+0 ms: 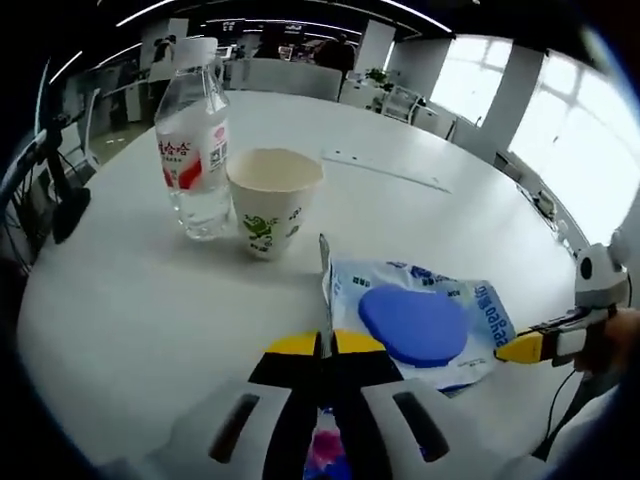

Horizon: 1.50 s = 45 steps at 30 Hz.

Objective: Arrange the tabletop items into an orderly group along one side of the table until the central work area is clear of visible clutter.

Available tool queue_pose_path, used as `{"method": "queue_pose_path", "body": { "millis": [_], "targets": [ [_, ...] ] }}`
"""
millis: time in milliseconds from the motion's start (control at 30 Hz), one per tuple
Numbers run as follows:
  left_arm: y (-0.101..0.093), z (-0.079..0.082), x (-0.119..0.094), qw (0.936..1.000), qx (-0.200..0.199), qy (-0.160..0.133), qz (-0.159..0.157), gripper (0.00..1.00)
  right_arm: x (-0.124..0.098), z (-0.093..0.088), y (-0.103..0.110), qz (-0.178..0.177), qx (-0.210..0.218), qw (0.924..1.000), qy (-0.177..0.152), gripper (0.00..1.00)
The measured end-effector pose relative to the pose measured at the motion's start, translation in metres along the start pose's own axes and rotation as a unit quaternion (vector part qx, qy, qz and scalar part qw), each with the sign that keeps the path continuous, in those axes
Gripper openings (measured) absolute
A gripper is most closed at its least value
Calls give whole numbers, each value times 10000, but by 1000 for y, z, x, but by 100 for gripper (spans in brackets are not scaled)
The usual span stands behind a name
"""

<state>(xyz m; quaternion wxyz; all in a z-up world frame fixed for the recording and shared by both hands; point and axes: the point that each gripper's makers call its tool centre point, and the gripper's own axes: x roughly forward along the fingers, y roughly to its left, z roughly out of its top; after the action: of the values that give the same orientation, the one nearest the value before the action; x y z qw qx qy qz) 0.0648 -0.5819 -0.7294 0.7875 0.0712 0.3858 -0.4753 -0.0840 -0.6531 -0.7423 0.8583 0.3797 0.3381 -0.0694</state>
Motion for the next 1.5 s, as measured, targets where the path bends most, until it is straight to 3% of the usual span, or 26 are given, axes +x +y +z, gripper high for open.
{"method": "queue_pose_path", "body": {
  "millis": [233, 533, 1167, 1500],
  "targets": [
    [-13, 10, -2, 9982, -376, -456, -103, 0, -16, 22, -9, -98, -195, 9990, -394, 0],
    [-32, 34, -9, 9961, -285, -765, -327, 0, -35, 41, -7, -8, -200, 9969, -759, 0],
    [-42, 50, -13, 9932, -352, -1031, -411, 0, -50, 59, -4, 31, -200, 9943, -1043, 0],
    [-45, 49, -9, 9922, -397, -1062, -524, 0, -55, 59, -8, -72, -302, 9934, -1103, 0]
  ]
}}
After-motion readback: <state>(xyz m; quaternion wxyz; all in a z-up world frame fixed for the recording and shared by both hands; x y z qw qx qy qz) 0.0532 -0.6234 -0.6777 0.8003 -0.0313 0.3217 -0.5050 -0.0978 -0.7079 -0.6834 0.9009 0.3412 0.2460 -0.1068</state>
